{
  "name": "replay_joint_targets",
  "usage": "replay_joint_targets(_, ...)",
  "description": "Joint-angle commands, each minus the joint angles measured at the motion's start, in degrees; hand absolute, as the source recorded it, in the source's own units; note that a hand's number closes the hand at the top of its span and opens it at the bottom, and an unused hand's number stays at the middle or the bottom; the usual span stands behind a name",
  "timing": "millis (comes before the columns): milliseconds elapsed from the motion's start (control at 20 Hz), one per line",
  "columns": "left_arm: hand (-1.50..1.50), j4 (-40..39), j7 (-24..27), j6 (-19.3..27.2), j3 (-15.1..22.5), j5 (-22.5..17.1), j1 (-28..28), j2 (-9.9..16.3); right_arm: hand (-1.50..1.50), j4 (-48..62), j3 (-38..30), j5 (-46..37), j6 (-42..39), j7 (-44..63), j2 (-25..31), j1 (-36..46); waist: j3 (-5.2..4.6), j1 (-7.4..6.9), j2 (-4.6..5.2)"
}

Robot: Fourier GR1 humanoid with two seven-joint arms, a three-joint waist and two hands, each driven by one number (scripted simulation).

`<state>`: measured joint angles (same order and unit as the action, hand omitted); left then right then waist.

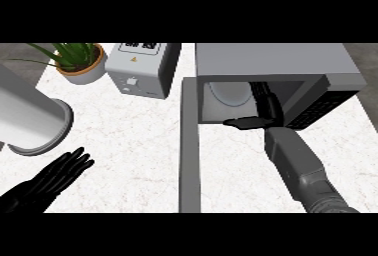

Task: Pick up the milk, place it into the microwave and close the microwave

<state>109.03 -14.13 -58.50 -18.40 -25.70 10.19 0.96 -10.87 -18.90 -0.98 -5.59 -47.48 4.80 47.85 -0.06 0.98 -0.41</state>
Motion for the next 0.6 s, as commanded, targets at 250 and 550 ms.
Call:
replay_joint_targets(250,1.5,-4.88,3.4,3.03,4.53,10.59,-5.42,-0.94,-1.5,-5.85,5.62,-1.3,3.05,-3.84,-4.7,-15.75,-0.15,2.2,-0.74)
replay_joint_targets(550,1.5,-8.15,8.34,6.62,9.21,19.18,-8.17,-0.96,-1.5,-13.96,6.51,-1.88,-0.12,-7.0,-1.04,-28.44,-0.28,3.93,-0.71)
